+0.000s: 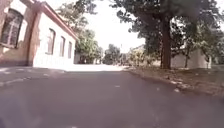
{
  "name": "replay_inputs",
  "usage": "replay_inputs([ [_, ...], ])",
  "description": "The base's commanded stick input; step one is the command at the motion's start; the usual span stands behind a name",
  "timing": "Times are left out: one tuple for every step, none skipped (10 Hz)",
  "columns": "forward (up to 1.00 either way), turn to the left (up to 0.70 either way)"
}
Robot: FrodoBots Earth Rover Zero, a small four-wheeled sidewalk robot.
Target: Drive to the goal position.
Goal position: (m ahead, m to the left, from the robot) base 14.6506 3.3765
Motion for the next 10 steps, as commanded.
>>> replay_inputs([
  [0.85, 0.01],
  [0.85, 0.01],
  [0.85, 0.01],
  [0.85, 0.01],
  [0.85, 0.01],
  [0.85, 0.01],
  [0.85, 0.01],
  [0.85, 0.01],
  [0.85, 0.01],
  [0.85, 0.01],
])
